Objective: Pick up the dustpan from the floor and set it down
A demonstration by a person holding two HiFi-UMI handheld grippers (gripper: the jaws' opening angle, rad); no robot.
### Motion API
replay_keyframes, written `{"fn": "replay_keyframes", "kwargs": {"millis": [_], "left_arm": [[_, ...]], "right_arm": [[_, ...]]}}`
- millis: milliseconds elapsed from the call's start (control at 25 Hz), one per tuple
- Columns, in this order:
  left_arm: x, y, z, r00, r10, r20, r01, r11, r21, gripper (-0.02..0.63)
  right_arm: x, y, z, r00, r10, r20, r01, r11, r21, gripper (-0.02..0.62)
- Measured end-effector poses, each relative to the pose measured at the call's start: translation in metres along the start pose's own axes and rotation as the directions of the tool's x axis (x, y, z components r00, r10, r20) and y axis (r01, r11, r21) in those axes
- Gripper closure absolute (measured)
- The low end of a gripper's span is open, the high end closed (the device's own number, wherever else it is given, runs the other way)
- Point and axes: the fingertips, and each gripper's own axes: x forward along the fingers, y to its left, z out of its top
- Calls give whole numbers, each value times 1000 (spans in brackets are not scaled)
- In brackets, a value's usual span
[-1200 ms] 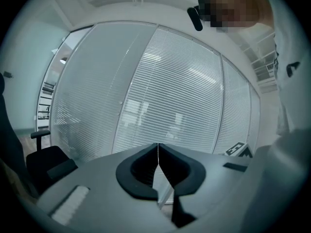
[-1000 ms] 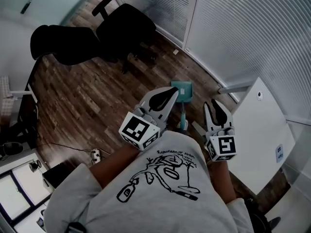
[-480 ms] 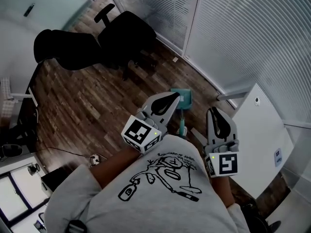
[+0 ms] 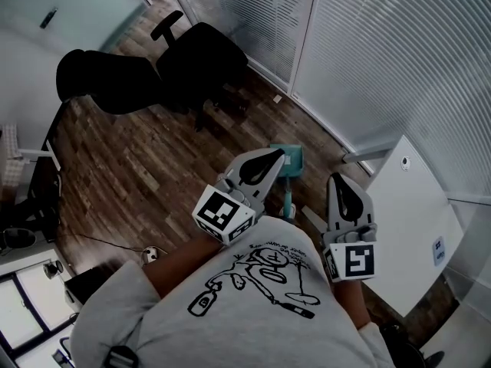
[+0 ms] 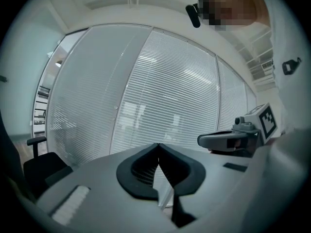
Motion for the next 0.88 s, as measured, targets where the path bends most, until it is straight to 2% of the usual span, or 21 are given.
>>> {"fn": "replay_keyframes", "kwargs": {"millis": [880], "left_arm": [[-6,7,-2,1000,15,4,-15,1000,-14,604]], "right_arm": [[6,-6,-4,1000,-28,-7,28,999,23,586]]}}
